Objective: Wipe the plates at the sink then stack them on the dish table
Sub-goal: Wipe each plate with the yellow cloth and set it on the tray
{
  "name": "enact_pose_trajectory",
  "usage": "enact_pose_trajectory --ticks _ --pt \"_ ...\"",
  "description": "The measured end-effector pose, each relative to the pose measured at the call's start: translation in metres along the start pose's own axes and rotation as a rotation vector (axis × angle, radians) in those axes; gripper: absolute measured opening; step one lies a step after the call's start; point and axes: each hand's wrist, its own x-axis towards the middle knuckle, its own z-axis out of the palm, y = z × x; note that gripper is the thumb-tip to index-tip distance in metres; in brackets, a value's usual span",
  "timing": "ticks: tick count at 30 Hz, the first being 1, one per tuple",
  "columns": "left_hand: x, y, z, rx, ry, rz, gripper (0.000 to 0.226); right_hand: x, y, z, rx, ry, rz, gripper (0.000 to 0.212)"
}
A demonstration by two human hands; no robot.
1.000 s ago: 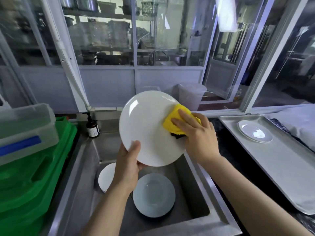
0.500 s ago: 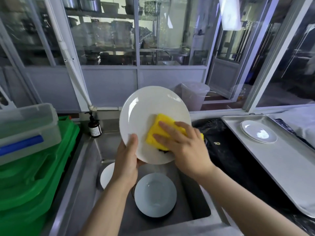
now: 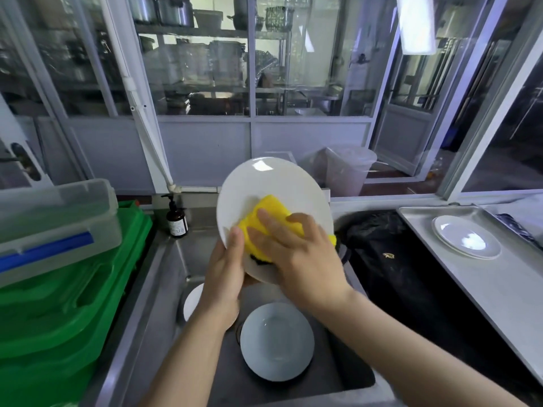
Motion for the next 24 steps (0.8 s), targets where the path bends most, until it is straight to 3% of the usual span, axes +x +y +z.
enact_pose_trajectory --ticks 5,8,12,16,20,24 --pt "0.007 0.013 -0.011 -0.030 0.046 -0.019 0.071 -0.005 -0.004 0.003 0.011 -0.006 -0.180 0.045" --pt "0.007 0.014 -0.017 -0.035 0.060 -0.029 0.053 -0.007 0.012 0.006 -0.008 -0.081 -0.210 0.040" --pt "0.001 0.013 -0.022 0.089 0.063 0.050 0.016 0.001 0.033 0.010 0.034 -0.161 0.160 0.057" --pt "-0.013 0.001 -0.023 0.290 0.013 0.067 0.027 0.017 0.039 0.019 0.082 -0.169 0.425 0.071" --pt "-0.017 0.001 -0.024 0.430 -0.109 0.061 0.047 0.038 0.032 0.022 0.165 -0.091 0.510 0.068" --pt "-0.014 0.005 -0.031 0.455 -0.113 0.043 0.047 0.056 0.013 0.022 0.250 -0.065 0.372 0.065"
